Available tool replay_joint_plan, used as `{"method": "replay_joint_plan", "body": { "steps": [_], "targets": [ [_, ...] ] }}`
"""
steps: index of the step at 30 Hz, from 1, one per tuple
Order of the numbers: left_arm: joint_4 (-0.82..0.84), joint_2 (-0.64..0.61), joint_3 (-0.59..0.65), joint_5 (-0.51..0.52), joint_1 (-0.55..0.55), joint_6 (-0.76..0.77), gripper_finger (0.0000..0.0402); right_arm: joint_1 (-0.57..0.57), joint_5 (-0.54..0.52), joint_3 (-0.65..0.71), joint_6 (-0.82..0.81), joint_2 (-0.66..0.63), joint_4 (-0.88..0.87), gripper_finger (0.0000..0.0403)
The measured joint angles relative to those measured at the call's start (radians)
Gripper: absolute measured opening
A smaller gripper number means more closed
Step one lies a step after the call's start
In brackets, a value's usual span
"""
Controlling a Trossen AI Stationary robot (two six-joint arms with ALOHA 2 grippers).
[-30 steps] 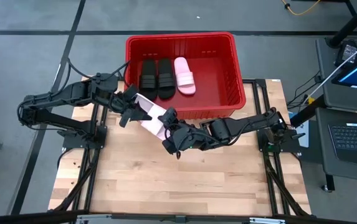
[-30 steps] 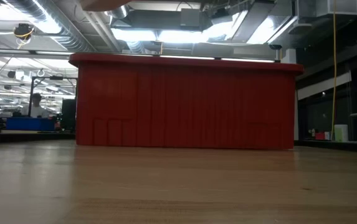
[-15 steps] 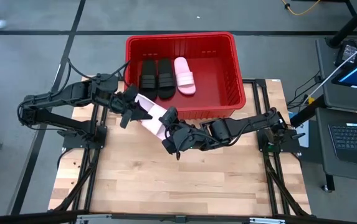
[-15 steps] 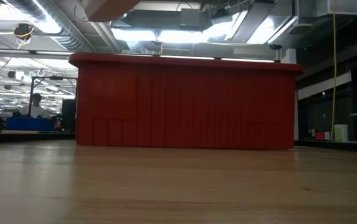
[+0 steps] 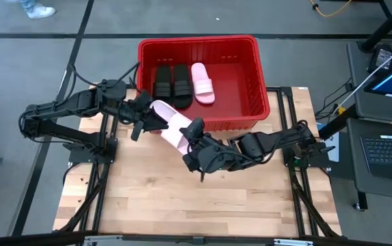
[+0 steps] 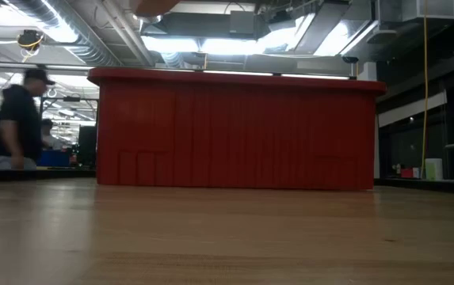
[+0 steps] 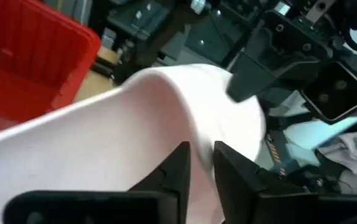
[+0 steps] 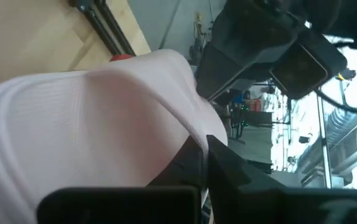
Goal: Pick and place slides into bin
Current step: Put the pink slides into the red bin
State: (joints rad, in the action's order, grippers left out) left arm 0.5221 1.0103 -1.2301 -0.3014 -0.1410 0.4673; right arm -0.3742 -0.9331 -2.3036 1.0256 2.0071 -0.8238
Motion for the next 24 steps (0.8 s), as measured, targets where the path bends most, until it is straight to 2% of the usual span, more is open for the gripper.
{"method": "replay_joint_plan", "body": {
  "steps": [6,12,15,19,24],
  "targets": [
    [-0.025,0.000,0.000,0.129,-0.014,-0.043,0.0091,-0.030,-0.026,-0.048,-0.140,-0.022,-0.169,0.0010],
    [-0.048,0.000,0.001,0.276,-0.048,-0.140,0.0093,-0.050,-0.069,-0.053,-0.241,-0.047,-0.310,0.0010],
    [-0.087,0.000,0.001,0.311,-0.058,-0.199,0.0089,-0.050,-0.095,-0.053,-0.324,-0.063,-0.398,0.0010],
    [-0.146,0.001,0.001,0.311,-0.058,-0.312,0.0067,-0.033,-0.093,-0.053,-0.467,-0.091,-0.520,0.0010],
    [-0.160,0.001,0.002,0.311,-0.058,-0.404,0.0010,0.020,-0.092,-0.053,-0.586,-0.135,-0.568,0.0010]
  ]
}}
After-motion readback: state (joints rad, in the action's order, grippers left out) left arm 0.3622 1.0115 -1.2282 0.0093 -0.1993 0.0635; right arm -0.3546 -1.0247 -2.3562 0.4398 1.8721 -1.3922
